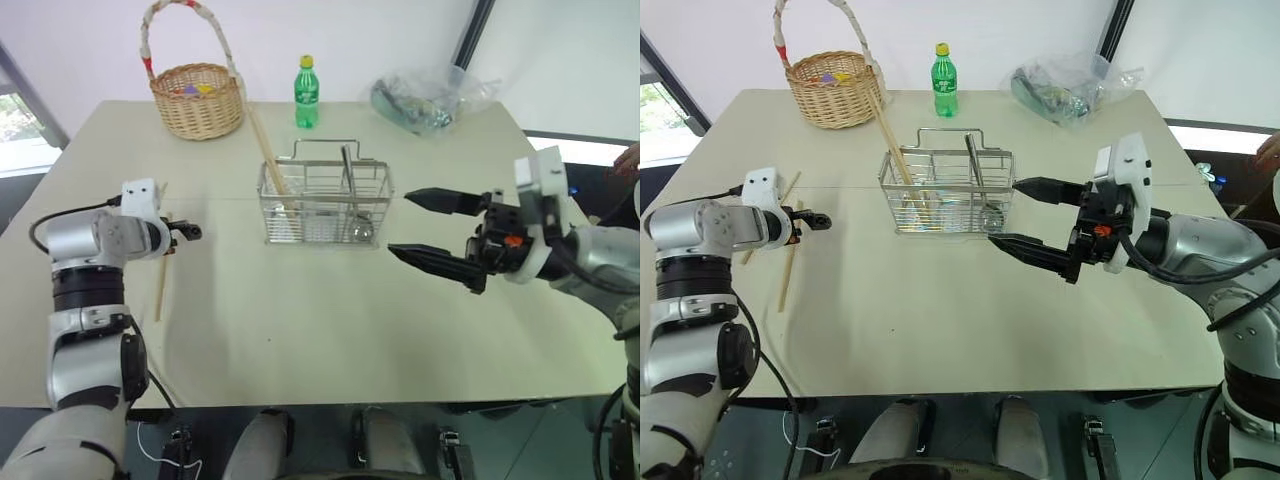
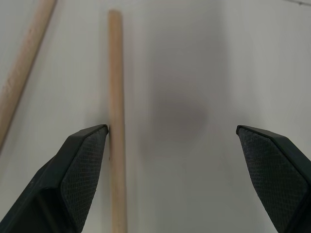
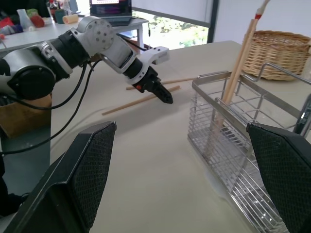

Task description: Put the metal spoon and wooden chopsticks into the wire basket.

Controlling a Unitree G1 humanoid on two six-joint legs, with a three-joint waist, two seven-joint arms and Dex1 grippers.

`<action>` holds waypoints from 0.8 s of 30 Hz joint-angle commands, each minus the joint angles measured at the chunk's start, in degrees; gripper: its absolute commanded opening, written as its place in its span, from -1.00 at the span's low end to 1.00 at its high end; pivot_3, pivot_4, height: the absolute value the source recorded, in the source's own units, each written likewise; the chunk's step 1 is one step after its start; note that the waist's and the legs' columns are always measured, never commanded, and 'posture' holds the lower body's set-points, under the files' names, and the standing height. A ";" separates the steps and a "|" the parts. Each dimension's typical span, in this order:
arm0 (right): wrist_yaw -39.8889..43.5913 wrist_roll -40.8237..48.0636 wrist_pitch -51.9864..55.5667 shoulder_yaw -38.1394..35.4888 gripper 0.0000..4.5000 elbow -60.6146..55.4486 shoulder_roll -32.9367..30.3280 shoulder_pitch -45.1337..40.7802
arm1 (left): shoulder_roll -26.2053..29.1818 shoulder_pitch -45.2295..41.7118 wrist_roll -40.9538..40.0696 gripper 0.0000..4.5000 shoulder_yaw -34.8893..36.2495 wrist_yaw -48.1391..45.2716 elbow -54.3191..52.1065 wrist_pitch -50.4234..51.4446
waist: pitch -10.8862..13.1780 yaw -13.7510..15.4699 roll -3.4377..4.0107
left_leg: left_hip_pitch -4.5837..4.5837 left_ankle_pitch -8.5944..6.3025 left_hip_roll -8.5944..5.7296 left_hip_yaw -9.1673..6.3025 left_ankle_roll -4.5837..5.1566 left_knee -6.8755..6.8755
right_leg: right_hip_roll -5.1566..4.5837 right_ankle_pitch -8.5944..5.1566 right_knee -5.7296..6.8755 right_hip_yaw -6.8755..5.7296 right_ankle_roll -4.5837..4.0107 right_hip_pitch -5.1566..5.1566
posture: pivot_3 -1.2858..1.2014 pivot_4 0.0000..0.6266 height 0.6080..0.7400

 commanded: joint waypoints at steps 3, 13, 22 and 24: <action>-1.77 0.98 -1.07 -2.48 0.97 -2.36 -0.47 1.62 | -0.51 -1.23 2.52 1.00 1.63 2.37 1.86 -1.71 | -0.01 0.09 0.00 | 0.00 0.00 -0.03 0.00 0.00 -0.01 | -0.03 0.00 0.00 0.00 0.00 0.01 | 0.03 -0.52 0.00; -3.34 1.35 -1.65 -3.84 1.00 -2.80 -0.81 2.95 | -1.38 -3.36 3.27 0.60 3.25 2.72 8.08 -3.43 | -0.03 0.07 0.03 | 0.09 0.00 -0.03 0.05 0.00 -0.01 | -0.05 0.01 0.01 -0.01 0.03 0.06 | 0.03 -0.52 0.00; 0.59 1.75 -2.41 -4.60 1.00 -4.37 -3.40 7.02 | -1.81 -5.49 4.52 -0.97 3.52 2.43 11.64 -5.07 | -0.09 1.55 0.01 | 0.08 -0.01 -0.13 0.06 0.00 0.04 | -0.17 0.04 -0.03 -0.06 0.10 0.15 | 0.03 -0.52 0.00; 0.69 1.63 -2.58 -4.43 1.00 -4.42 -3.48 7.28 | -1.70 -5.83 4.69 -0.97 3.50 2.35 12.17 -5.28 | -0.09 1.65 0.01 | 0.08 0.00 -0.13 0.06 0.00 0.04 | -0.17 0.04 -0.03 -0.07 0.11 0.15 | 0.03 -0.52 0.00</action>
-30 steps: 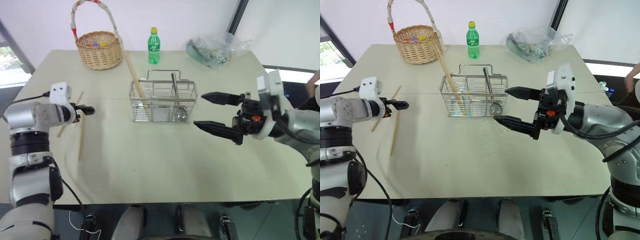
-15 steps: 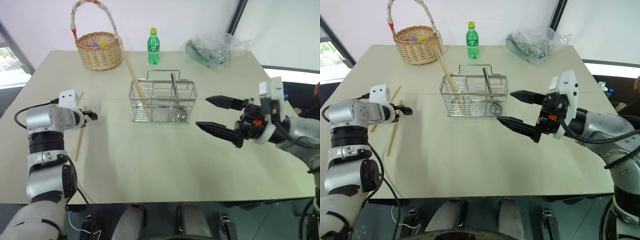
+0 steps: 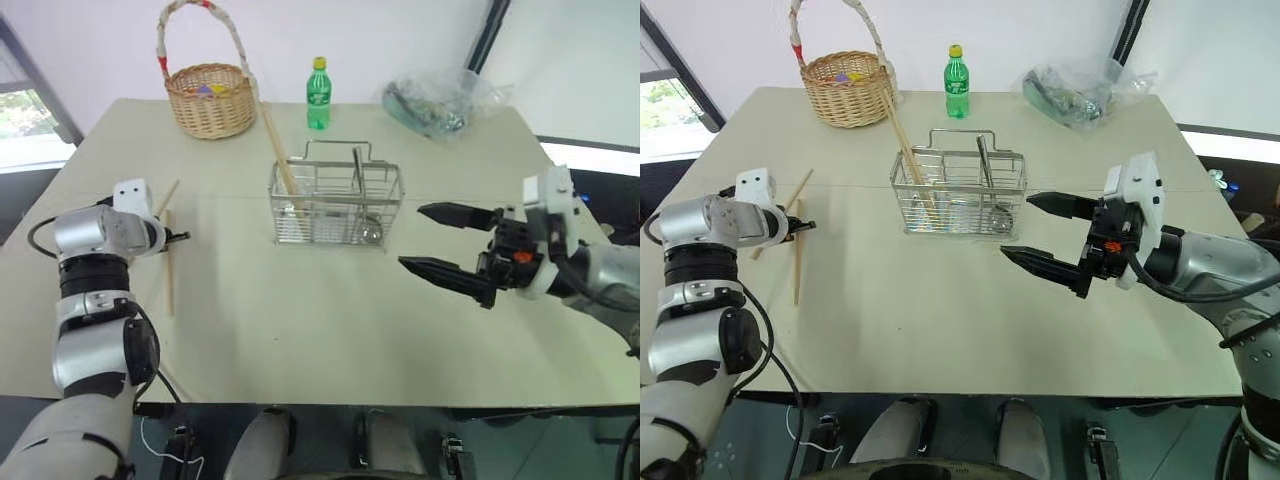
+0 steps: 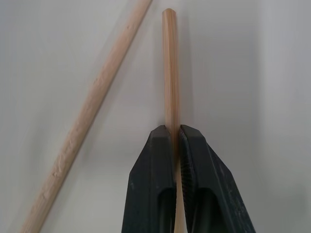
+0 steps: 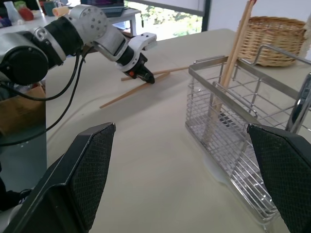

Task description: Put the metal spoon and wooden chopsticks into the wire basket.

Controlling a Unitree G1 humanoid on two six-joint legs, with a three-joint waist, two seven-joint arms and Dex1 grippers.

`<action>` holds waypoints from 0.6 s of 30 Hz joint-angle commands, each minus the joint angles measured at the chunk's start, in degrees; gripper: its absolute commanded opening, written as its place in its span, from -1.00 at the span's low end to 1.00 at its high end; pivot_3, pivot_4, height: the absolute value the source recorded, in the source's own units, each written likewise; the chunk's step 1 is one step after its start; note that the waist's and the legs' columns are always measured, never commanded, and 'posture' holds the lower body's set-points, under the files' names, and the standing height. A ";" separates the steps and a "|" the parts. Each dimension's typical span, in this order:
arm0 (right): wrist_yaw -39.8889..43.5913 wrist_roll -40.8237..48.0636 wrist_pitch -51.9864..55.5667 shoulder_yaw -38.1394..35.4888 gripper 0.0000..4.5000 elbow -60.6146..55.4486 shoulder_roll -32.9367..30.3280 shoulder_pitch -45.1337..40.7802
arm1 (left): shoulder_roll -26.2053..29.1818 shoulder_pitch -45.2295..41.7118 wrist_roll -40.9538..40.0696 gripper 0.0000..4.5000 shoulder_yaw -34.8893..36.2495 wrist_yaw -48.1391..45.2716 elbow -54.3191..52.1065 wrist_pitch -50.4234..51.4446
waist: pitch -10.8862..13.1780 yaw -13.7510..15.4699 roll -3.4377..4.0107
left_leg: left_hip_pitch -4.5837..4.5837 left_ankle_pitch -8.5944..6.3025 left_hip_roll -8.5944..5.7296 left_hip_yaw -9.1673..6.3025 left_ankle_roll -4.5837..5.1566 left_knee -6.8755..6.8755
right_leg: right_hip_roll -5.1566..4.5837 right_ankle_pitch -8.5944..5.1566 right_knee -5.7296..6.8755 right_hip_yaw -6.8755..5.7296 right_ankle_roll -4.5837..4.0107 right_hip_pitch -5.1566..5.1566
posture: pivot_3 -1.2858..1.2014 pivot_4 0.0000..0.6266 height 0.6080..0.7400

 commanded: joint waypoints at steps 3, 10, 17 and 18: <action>1.24 0.99 -1.26 -1.95 1.00 -2.22 -1.05 1.14 | 0.17 -1.42 0.58 -0.97 -0.23 -0.64 1.46 -0.39 | -0.01 0.04 -0.01 | 0.00 0.00 0.00 0.00 0.00 0.00 | 0.00 0.00 0.00 -0.01 0.01 0.00 | 0.03 -0.52 0.00; 3.78 0.63 -1.27 -2.86 1.00 -1.08 -3.28 2.19 | 0.36 -4.96 -1.08 -0.97 1.05 -6.18 -5.41 -18.48 | 0.08 -0.01 -0.23 | -0.12 0.00 0.04 -0.02 -0.01 0.01 | 0.01 0.00 0.00 -0.03 0.01 -0.12 | 0.03 -0.52 0.00; 4.55 -0.07 -1.60 -3.59 1.00 -0.31 -3.98 2.28 | -1.79 -13.43 -15.75 -0.97 8.83 -17.45 -16.84 -28.52 | 0.04 -0.08 -0.27 | -0.68 0.04 0.00 -0.02 -0.06 0.17 | -0.06 0.07 -0.12 -0.09 0.07 -0.46 | 0.03 -0.52 0.00; 4.57 -0.12 -1.68 -3.65 1.00 -0.31 -3.95 2.39 | -2.26 -14.85 -18.23 -0.97 9.68 -18.55 -18.02 -28.41 | 0.04 -0.08 -0.27 | -0.68 0.04 -0.01 0.00 -0.06 0.16 | -0.08 0.07 -0.13 -0.09 0.07 -0.45 | 0.03 -0.52 0.00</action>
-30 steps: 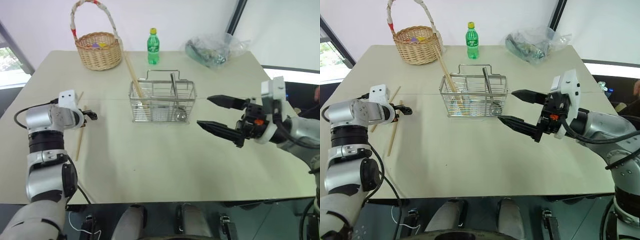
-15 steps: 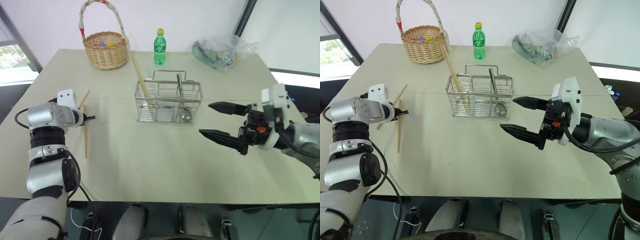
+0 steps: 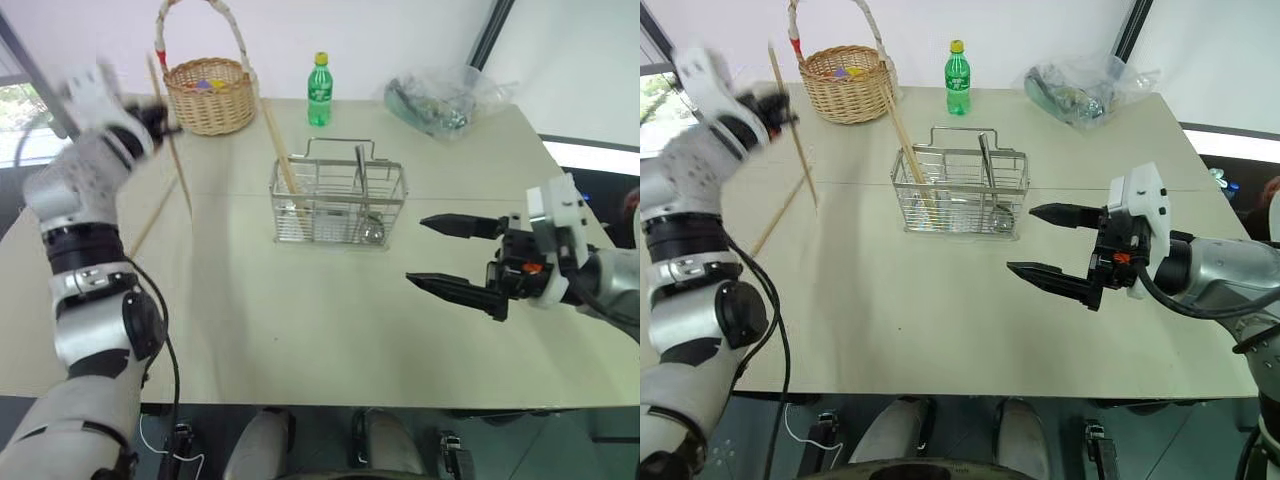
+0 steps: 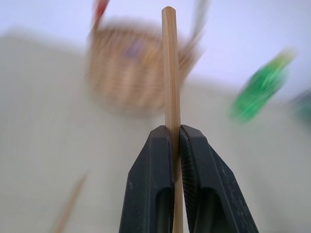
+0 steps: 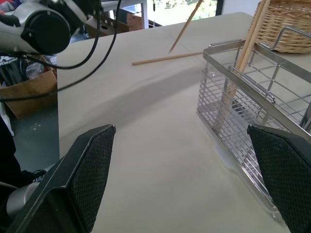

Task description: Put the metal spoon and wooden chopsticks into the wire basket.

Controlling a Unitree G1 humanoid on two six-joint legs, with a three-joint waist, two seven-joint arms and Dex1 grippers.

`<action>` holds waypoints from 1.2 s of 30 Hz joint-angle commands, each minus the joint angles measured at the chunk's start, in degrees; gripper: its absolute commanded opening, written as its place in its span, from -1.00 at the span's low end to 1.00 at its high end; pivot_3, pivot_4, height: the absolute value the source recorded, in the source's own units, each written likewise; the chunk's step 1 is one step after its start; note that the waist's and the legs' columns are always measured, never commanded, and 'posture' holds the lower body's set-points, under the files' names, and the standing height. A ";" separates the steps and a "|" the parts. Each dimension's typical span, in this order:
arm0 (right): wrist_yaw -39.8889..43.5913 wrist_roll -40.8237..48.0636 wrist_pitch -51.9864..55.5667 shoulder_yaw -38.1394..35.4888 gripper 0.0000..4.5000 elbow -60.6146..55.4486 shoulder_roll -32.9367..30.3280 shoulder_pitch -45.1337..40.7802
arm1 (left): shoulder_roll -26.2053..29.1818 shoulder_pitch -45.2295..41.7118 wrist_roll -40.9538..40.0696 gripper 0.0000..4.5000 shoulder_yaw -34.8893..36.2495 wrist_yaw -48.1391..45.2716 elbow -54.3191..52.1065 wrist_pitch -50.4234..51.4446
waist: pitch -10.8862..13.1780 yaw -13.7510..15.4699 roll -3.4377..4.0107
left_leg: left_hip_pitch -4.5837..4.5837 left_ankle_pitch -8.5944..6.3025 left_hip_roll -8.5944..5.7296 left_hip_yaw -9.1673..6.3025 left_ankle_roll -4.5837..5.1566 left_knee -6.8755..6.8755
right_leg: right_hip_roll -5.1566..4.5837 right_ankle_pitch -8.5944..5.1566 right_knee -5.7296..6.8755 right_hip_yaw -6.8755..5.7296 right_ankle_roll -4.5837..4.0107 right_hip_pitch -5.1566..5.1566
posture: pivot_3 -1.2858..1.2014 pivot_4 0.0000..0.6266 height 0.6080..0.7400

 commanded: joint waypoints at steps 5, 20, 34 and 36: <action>-1.11 0.14 -1.69 -2.34 1.00 -1.14 0.28 0.71 | -4.06 -8.84 -14.03 -0.97 1.76 -6.48 -9.14 -0.45 | -0.01 -0.01 0.02 | 0.04 -0.01 0.00 0.00 0.05 0.00 | 0.03 0.00 0.02 -0.03 0.01 0.04 | 0.03 -0.52 0.00; -8.09 4.89 -1.70 -6.61 1.00 -4.50 1.55 4.53 | -12.69 -0.78 -5.04 -0.97 -11.90 -11.17 -6.13 -15.08 | 0.01 0.06 0.05 | 0.28 -0.01 0.05 -0.02 0.08 -0.03 | 0.14 -0.01 0.02 0.01 -0.01 0.24 | 0.03 -0.52 0.00; -11.76 6.87 -1.75 -6.60 1.00 -3.64 0.41 3.03 | -17.49 8.52 -2.28 -0.82 -15.14 -10.04 -8.66 -18.25 | 0.01 0.04 0.05 | 0.22 -0.01 0.04 -0.03 0.12 0.00 | 0.12 -0.01 0.00 0.01 -0.01 0.23 | 0.03 -0.52 0.00; -12.04 6.95 -1.78 -6.37 1.00 -3.22 0.43 2.66 | -17.43 8.92 -2.97 -0.50 -14.82 -9.60 -9.96 -17.26 | 0.01 0.06 0.05 | 0.21 -0.01 0.04 -0.03 0.12 0.01 | 0.12 -0.01 0.00 0.00 -0.01 0.24 | 0.03 -0.52 0.00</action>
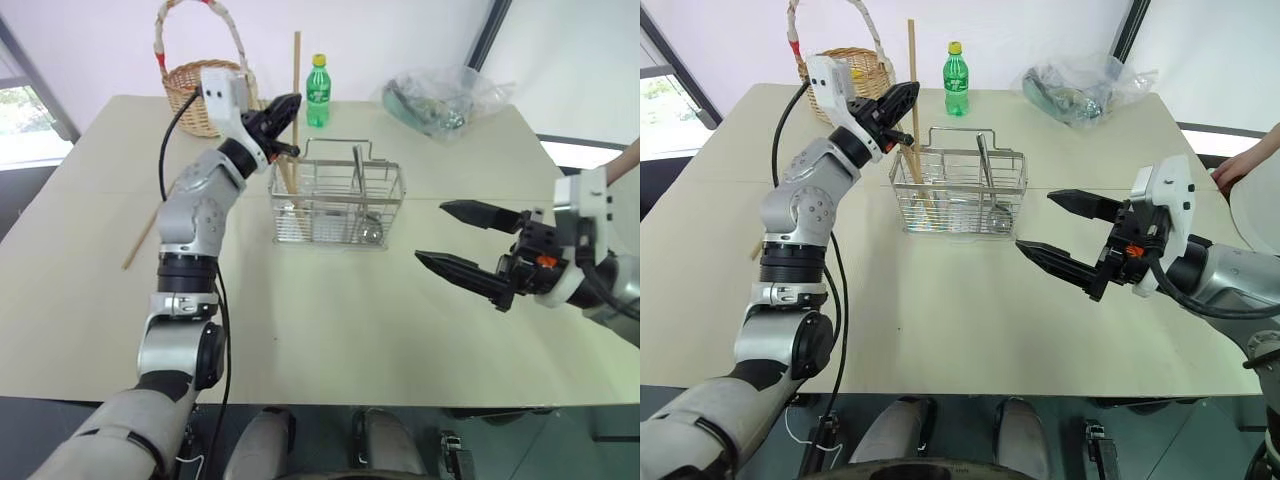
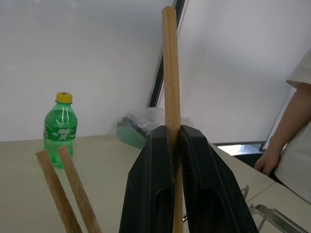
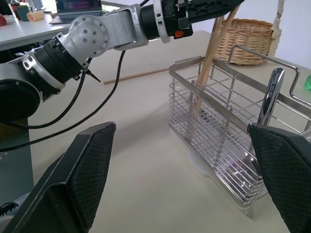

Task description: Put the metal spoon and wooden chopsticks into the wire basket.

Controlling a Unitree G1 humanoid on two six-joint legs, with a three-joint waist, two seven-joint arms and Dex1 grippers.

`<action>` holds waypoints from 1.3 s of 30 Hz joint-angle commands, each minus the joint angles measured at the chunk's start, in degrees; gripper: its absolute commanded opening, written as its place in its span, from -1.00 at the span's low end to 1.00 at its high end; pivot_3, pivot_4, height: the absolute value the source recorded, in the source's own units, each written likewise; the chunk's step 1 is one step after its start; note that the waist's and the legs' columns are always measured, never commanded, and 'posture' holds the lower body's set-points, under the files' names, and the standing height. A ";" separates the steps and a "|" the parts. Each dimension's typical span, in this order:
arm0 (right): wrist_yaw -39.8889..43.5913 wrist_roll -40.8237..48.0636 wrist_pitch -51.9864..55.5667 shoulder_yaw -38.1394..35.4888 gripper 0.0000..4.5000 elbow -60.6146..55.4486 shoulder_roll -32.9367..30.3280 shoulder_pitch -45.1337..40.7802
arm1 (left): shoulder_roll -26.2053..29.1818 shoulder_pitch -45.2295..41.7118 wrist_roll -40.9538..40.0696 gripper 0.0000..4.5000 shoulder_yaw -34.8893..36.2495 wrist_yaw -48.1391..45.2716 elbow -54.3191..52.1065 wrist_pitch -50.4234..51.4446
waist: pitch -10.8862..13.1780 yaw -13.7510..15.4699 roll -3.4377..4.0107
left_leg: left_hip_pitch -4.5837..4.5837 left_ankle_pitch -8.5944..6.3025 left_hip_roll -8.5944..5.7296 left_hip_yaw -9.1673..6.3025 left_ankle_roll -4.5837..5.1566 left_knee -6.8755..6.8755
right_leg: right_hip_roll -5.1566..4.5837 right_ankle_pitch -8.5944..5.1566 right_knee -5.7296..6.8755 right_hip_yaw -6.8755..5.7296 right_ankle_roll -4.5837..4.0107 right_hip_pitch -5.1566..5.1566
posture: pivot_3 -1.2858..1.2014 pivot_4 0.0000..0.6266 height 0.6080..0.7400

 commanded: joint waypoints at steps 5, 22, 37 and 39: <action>-0.73 0.48 -0.67 -0.34 1.00 0.82 -0.51 -2.63 | 0.72 -0.02 -3.19 0.64 1.54 1.68 -8.01 3.71 | 0.00 0.01 0.00 | 0.01 0.00 0.00 -0.01 0.00 0.02 | 0.00 0.00 -0.01 0.00 0.00 0.03 | 0.03 -0.52 0.00; 2.08 -3.30 -2.05 5.09 1.00 4.21 0.55 -5.86 | 36.74 -7.53 10.69 0.96 -5.09 -2.64 16.59 22.21 | 0.01 -0.32 0.14 | 0.31 -0.01 0.00 0.03 0.01 -0.18 | 0.24 -0.02 0.06 0.08 -0.02 0.09 | 0.03 -0.52 0.00; 3.80 -3.91 -1.47 6.26 1.00 5.01 0.96 -7.27 | 34.00 -12.49 25.32 0.96 -11.74 -7.79 52.82 12.09 | -0.02 -0.14 -0.21 | -0.21 0.00 0.04 -0.08 0.00 -0.07 | 0.13 0.00 0.08 0.03 -0.01 -0.31 | 0.03 -0.52 0.00; 3.63 -3.55 -1.19 5.95 1.00 4.86 0.86 -7.39 | 32.92 -12.04 26.33 0.96 -11.74 -7.98 54.63 11.08 | -0.03 -0.21 -0.23 | -0.21 0.00 0.04 -0.06 0.00 -0.07 | 0.11 0.00 0.11 0.03 -0.01 -0.33 | 0.03 -0.52 0.00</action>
